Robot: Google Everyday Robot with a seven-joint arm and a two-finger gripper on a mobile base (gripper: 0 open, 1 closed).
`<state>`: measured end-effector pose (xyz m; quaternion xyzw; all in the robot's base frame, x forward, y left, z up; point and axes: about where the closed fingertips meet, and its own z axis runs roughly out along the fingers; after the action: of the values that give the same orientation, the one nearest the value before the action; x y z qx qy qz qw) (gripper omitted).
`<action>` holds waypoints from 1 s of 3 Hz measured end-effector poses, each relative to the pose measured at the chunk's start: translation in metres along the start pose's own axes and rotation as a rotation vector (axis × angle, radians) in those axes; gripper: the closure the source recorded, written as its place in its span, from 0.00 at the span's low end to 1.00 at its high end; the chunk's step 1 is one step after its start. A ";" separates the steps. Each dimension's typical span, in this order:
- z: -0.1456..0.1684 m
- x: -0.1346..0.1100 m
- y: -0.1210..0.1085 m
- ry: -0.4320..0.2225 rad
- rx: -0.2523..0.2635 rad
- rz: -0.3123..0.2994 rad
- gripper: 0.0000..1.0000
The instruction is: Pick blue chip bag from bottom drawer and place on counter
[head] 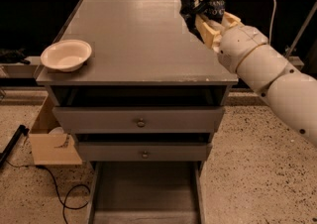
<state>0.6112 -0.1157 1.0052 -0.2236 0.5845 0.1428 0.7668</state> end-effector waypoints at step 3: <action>0.046 -0.011 0.012 0.015 -0.073 -0.095 1.00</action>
Offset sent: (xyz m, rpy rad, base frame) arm 0.0404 0.0432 0.0363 -0.1498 -0.0712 0.0568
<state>0.6412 -0.0813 1.0235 -0.2801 0.5734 0.1258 0.7596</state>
